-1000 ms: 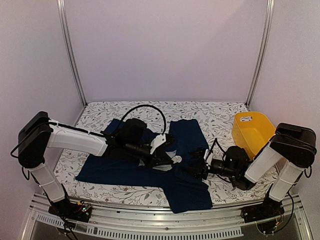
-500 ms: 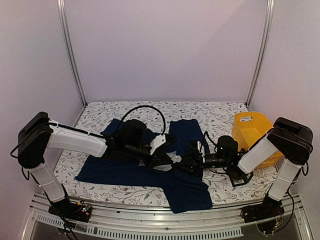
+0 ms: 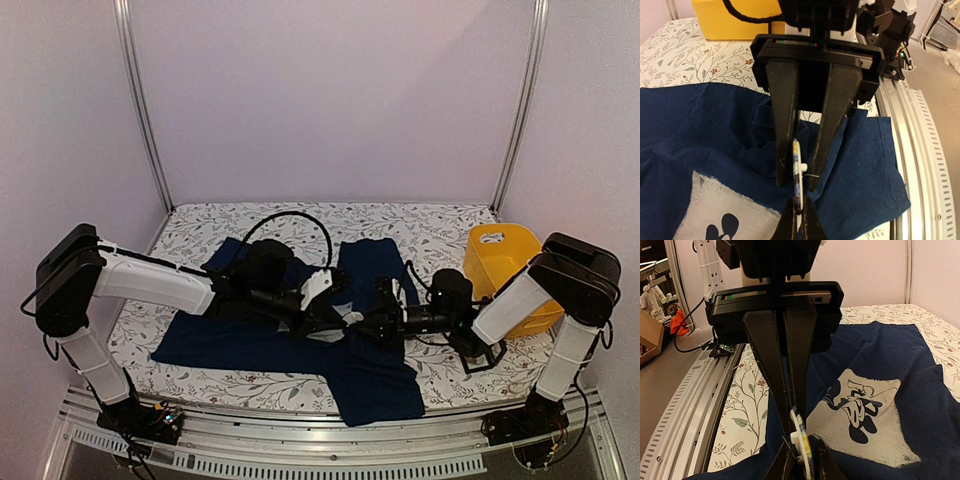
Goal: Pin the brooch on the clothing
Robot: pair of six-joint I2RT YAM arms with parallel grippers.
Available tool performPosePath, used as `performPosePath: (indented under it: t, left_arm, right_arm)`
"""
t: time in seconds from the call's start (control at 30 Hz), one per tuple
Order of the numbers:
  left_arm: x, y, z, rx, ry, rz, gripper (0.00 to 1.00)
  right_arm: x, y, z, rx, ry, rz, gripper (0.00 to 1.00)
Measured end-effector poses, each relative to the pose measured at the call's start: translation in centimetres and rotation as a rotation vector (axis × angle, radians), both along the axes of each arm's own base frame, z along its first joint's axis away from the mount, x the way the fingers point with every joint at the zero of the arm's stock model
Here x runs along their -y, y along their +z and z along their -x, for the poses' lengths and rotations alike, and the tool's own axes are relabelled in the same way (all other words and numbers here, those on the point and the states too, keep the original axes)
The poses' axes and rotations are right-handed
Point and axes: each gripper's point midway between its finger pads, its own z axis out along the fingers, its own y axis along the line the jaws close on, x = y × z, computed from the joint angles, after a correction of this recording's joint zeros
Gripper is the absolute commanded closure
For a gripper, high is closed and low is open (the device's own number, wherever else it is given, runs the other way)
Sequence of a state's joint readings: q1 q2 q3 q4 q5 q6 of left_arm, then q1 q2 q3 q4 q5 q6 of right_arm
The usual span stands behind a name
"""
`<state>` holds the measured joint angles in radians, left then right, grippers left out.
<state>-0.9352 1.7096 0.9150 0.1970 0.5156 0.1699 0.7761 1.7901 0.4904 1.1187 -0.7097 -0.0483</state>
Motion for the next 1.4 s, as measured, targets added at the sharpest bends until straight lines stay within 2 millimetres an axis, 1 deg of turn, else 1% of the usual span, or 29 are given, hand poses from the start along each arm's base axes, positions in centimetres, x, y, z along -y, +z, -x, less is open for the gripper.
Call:
performPosePath:
  t: [0.13,0.37,0.53,0.7,0.83,1.07,1.23,1.4]
  left_arm:
    - [0.0,0.0,-0.1,0.012,0.005,-0.004,1.0]
    - [0.0,-0.2,-0.3,0.036,0.012,-0.013,1.0]
    - [0.0,-0.2,-0.4,0.044,0.02,-0.018,1.0]
    - [0.0,-0.2,-1.0,0.061,0.046,-0.022,1.0]
    - [0.1,0.1,-1.2,0.074,0.058,-0.012,1.0]
    - [0.2,0.2,-1.3,0.086,0.067,-0.008,1.0]
    - [0.2,0.1,-1.4,0.083,0.072,-0.011,1.0]
    - [0.1,0.0,-1.4,0.078,0.076,-0.017,1.0]
  right_arm:
    - [0.0,0.4,-0.6,-0.029,0.0,-0.014,0.9]
    - [0.0,0.2,-0.8,-0.098,0.008,-0.016,0.92]
    - [-0.1,0.2,-1.0,-0.135,-0.005,-0.017,0.91]
    - [0.0,0.1,-1.9,-0.189,-0.065,-0.023,0.9]
    - [0.2,0.3,-2.1,-0.195,-0.112,-0.045,0.88]
    - [0.7,0.4,-2.3,-0.198,-0.15,-0.066,0.86]
    - [1.5,-0.2,-2.3,-0.208,-0.186,-0.062,0.82]
    - [1.7,0.2,-2.9,-0.206,-0.213,-0.079,0.77]
